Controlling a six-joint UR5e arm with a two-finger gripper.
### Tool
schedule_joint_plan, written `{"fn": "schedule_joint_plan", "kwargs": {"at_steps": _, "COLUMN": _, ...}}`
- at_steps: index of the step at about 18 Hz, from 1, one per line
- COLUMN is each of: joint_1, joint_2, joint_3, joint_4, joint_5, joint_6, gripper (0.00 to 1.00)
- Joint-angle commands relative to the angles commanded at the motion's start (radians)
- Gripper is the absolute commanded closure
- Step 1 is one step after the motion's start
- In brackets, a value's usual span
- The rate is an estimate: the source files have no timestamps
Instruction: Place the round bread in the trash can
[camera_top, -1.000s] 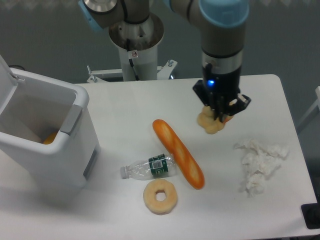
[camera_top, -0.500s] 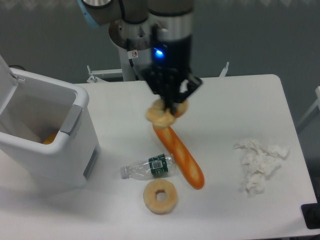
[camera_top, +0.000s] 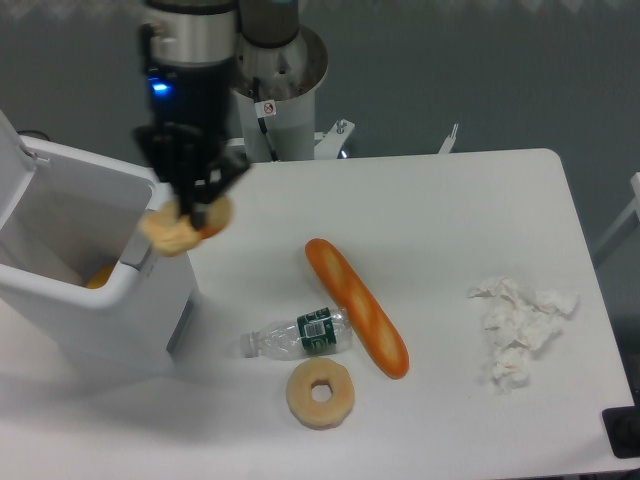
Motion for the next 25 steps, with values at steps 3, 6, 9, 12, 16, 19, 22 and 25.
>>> {"fn": "schedule_joint_plan", "kwargs": {"at_steps": 3, "joint_1": -0.046, "joint_2": 0.000, "joint_3": -0.002, "joint_4": -0.002, "joint_5": -0.008, "joint_6": -0.014, "gripper": 1.00}}
{"fn": "schedule_joint_plan", "kwargs": {"at_steps": 6, "joint_1": -0.069, "joint_2": -0.003, "joint_3": -0.003, "joint_4": -0.003, "joint_5": -0.012, "joint_6": -0.012, "gripper": 0.85}}
{"fn": "schedule_joint_plan", "kwargs": {"at_steps": 9, "joint_1": -0.077, "joint_2": -0.003, "joint_3": -0.003, "joint_4": -0.011, "joint_5": -0.050, "joint_6": -0.011, "gripper": 0.60}}
{"fn": "schedule_joint_plan", "kwargs": {"at_steps": 12, "joint_1": -0.083, "joint_2": 0.008, "joint_3": -0.002, "joint_4": -0.009, "joint_5": -0.072, "joint_6": -0.015, "gripper": 0.00}}
{"fn": "schedule_joint_plan", "kwargs": {"at_steps": 16, "joint_1": -0.080, "joint_2": 0.023, "joint_3": 0.000, "joint_4": -0.006, "joint_5": -0.064, "joint_6": -0.008, "gripper": 0.00}}
{"fn": "schedule_joint_plan", "kwargs": {"at_steps": 19, "joint_1": -0.078, "joint_2": 0.023, "joint_3": 0.000, "joint_4": -0.006, "joint_5": -0.051, "joint_6": -0.002, "gripper": 0.00}}
{"fn": "schedule_joint_plan", "kwargs": {"at_steps": 22, "joint_1": -0.077, "joint_2": 0.020, "joint_3": 0.000, "joint_4": -0.008, "joint_5": 0.032, "joint_6": 0.024, "gripper": 0.00}}
{"fn": "schedule_joint_plan", "kwargs": {"at_steps": 25, "joint_1": 0.010, "joint_2": 0.006, "joint_3": 0.000, "joint_4": -0.012, "joint_5": 0.075, "joint_6": 0.108, "gripper": 0.00}}
